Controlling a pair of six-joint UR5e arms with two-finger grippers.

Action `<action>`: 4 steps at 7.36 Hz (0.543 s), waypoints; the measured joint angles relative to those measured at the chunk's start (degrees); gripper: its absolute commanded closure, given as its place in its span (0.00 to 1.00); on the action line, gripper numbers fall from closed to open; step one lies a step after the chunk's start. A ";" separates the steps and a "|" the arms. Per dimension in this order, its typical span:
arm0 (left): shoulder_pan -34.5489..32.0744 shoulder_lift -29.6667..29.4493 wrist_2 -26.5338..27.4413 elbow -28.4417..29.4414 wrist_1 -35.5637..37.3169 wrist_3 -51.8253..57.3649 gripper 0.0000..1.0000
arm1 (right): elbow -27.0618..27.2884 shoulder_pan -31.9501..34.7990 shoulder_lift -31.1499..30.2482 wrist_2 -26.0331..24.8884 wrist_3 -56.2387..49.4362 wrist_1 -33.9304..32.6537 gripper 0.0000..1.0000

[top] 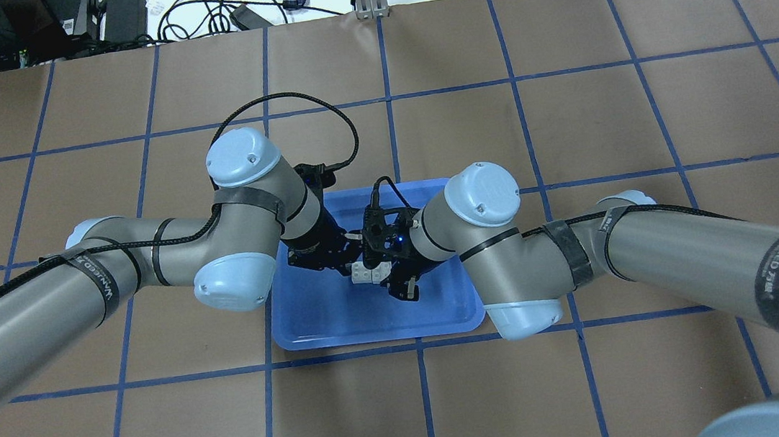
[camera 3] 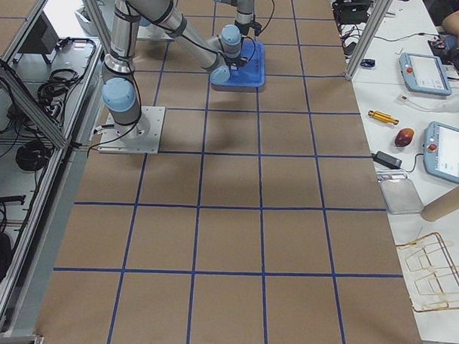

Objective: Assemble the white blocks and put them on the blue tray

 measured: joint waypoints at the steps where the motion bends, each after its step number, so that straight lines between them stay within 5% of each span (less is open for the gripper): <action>1: -0.09 0.01 0.01 0.01 0.00 0.09 1.00 | 0.00 0.11 0.00 0.00 0.21 0.02 0.65; 2: -0.19 0.08 0.02 0.00 -0.03 0.22 1.00 | 0.00 0.14 0.00 -0.01 0.30 0.04 0.43; 4: -0.30 0.13 0.00 -0.03 -0.06 0.35 1.00 | 0.08 0.19 0.00 -0.05 0.34 0.09 0.24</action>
